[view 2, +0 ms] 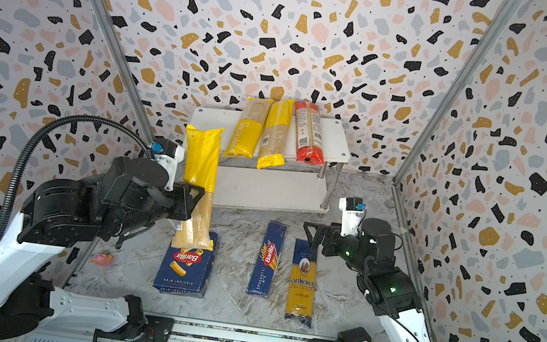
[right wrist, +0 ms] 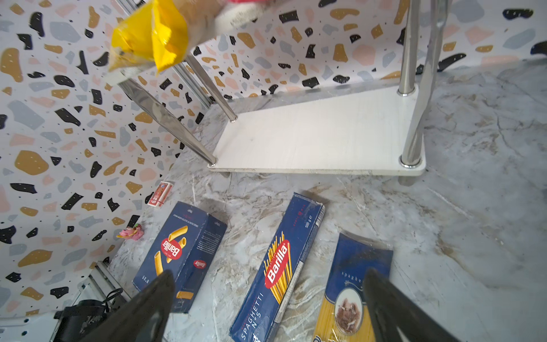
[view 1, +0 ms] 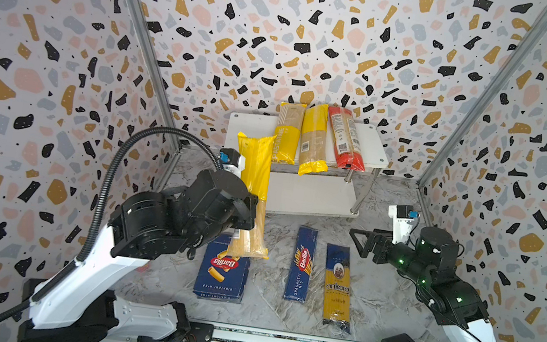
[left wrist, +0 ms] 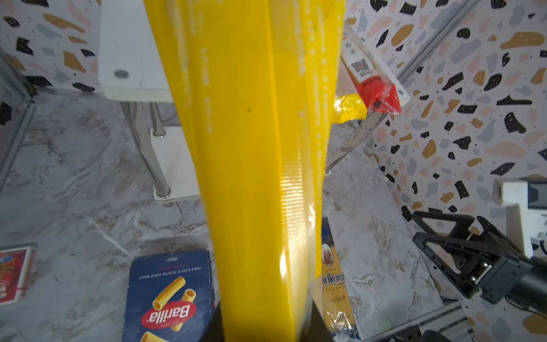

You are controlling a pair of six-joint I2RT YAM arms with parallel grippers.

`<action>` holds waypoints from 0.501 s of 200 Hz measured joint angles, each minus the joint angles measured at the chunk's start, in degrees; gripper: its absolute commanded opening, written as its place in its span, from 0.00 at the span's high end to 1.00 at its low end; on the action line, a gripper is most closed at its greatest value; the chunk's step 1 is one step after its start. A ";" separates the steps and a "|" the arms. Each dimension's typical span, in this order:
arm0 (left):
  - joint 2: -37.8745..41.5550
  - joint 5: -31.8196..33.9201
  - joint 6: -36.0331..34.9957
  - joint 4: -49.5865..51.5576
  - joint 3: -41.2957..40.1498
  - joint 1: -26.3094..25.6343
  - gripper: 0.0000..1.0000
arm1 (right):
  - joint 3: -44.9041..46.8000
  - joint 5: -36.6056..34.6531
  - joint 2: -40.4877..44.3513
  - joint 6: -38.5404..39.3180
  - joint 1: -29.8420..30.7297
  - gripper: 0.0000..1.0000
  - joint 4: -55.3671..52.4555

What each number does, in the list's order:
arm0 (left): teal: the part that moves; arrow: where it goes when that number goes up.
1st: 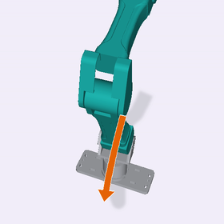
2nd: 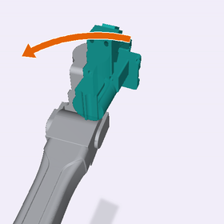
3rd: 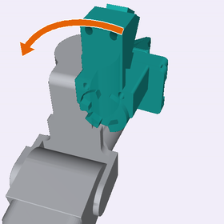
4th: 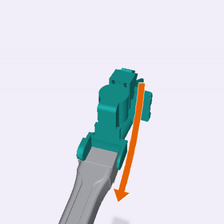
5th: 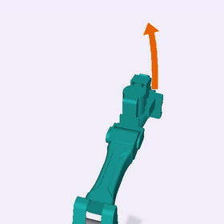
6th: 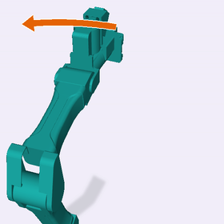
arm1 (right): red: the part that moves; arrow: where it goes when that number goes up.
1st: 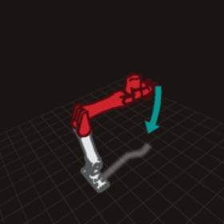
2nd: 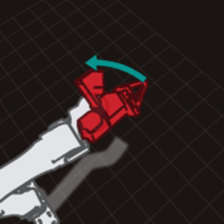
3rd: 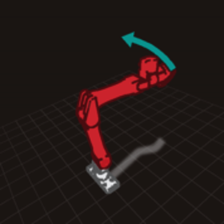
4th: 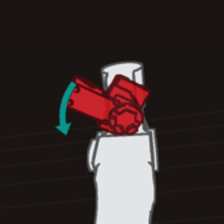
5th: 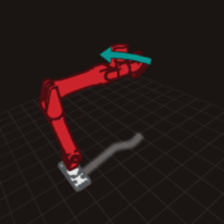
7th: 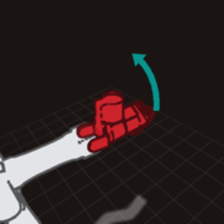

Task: Arrange pasta packages on shelves
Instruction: Place the pasta bag on the shelf.

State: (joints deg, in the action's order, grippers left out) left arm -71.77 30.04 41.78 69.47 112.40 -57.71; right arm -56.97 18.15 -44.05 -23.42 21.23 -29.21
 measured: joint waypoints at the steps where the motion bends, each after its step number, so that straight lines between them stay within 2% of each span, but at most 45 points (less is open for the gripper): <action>1: -0.42 0.22 -0.13 0.04 0.66 0.00 0.86 | -0.13 0.07 -0.07 0.02 0.00 0.01 0.07; 28: -8.37 3.56 -2.95 1.92 13.64 0.61 0.84 | -1.31 0.92 -0.68 0.26 0.00 0.01 0.55; 51: -14.49 2.43 -5.90 3.28 22.64 5.35 0.85 | -1.33 1.64 -0.85 0.44 0.00 0.01 0.50; 75: -17.25 -1.14 -8.39 2.95 23.71 14.29 0.89 | -1.36 1.92 -1.33 0.55 0.00 0.01 0.52; 100: -18.29 -5.40 -10.51 1.05 20.41 24.11 0.89 | -1.36 2.03 -1.75 0.50 0.00 0.01 0.66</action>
State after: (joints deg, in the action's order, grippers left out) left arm -90.06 24.64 31.27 70.52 132.81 -33.61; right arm -58.33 20.18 -45.80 -22.92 21.23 -28.56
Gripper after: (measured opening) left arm 0.235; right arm 0.990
